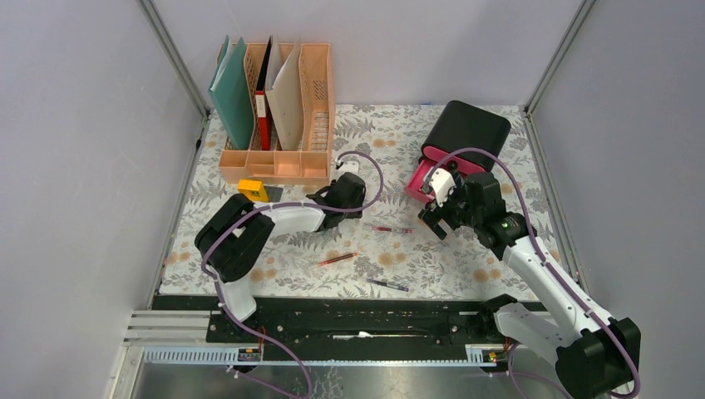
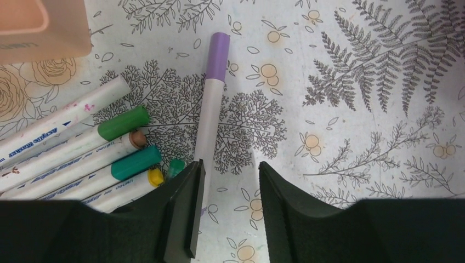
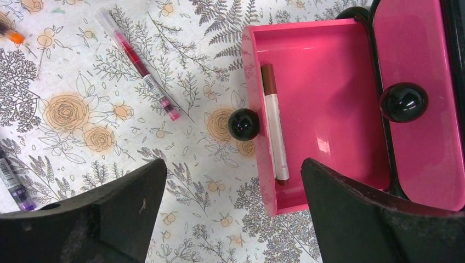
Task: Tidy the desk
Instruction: Pick up the stationery from the center of the board.
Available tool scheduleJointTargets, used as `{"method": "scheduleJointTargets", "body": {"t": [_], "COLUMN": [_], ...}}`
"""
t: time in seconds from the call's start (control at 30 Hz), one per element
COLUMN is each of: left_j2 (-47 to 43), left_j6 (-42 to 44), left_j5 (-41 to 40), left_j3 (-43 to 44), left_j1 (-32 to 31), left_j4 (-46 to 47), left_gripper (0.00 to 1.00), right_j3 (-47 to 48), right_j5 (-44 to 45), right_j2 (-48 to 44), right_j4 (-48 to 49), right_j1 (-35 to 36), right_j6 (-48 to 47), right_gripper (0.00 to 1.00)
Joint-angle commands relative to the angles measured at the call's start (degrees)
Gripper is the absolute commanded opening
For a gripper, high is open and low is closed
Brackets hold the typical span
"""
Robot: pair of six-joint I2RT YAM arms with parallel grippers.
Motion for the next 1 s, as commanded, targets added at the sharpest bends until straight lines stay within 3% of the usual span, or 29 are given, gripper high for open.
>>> {"method": "scheduleJointTargets", "body": {"t": [0.0, 0.23, 0.53, 0.67, 0.87, 0.97], "left_j2": [2.6, 2.6, -5.0, -5.6, -2.2, 0.6], "left_j6": [0.6, 0.6, 3.0, 4.1, 5.1, 5.1], "left_j5": [-0.1, -0.1, 3.2, 3.2, 3.0, 2.8], "left_j3": [0.8, 0.6, -2.6, -1.2, 2.2, 4.2], "left_j1": [0.7, 0.8, 0.8, 0.9, 1.7, 2.5], "left_j4": [-0.2, -0.2, 4.4, 3.5, 0.9, -0.2], "left_gripper": [0.44, 0.43, 0.58, 0.59, 0.57, 0.46], "right_j3": [2.5, 2.5, 2.5, 2.4, 2.4, 2.3], "right_j5": [-1.0, -1.3, -1.5, -1.6, -1.7, -1.8], "right_j2": [-0.8, -0.7, -0.7, -0.8, -0.9, -0.8], "right_j4": [-0.5, -0.6, -0.6, -0.6, -0.6, -0.6], "right_j1": [-0.3, -0.2, -0.2, -0.2, -0.2, -0.2], "right_j6": [-0.5, -0.6, -0.6, -0.6, -0.7, -0.7], "right_gripper": [1.0, 1.0, 1.0, 1.0, 1.0, 1.0]}}
